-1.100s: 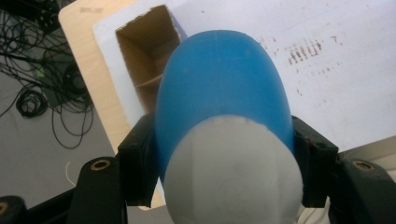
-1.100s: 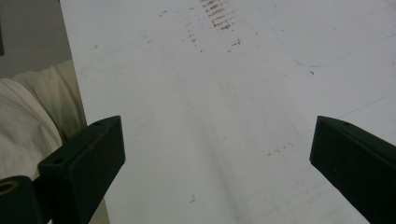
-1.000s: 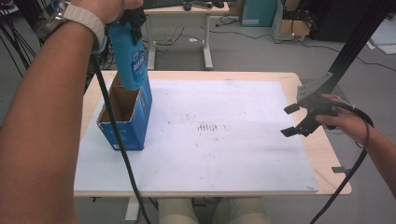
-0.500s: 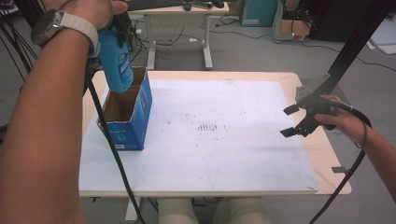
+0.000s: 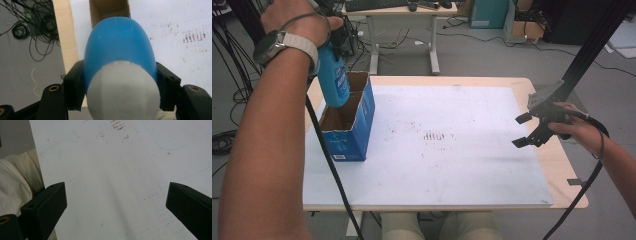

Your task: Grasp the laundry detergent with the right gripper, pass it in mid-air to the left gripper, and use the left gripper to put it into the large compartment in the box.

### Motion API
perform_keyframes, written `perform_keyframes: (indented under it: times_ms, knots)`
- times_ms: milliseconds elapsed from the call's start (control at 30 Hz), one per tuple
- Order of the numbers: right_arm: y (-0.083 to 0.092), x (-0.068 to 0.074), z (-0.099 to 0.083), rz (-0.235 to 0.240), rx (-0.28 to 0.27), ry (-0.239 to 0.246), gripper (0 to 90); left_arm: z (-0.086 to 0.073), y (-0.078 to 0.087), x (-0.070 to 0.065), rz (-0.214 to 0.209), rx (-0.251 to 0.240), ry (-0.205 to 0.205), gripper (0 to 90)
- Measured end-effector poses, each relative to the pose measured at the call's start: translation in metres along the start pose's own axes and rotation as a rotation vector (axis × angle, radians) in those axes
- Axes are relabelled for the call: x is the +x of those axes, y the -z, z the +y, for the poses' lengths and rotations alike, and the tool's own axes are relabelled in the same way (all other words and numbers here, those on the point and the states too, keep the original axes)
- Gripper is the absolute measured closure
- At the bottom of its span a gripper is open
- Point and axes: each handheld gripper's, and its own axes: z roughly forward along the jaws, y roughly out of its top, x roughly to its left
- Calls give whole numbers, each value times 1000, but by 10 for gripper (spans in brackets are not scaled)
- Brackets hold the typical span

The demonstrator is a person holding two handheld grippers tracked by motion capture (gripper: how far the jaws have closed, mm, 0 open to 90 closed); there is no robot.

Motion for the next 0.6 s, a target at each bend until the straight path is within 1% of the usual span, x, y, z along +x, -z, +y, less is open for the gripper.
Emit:
perform_keyframes:
  times_ms: [33, 67, 167, 500, 600]
  knots:
    - [0, 0, 0, -2, 4, 1, 33, 0, -3, 0, -3, -2, 10, 375]
    - [0, 0, -1, -1, 1, -3, 33, 0, -5, 1, -6, 5, 5, 375]
    - [0, 0, -2, -1, 5, -4, 33, 0, -11, 2, -4, 10, 8, 374]
    - [-1, 0, -2, 4, 18, -1, 35, -2, -30, 5, -2, 3, 17, 375]
    - [-1, 0, -2, 4, 14, 2, 35, -3, -37, 5, -1, 1, 13, 375]
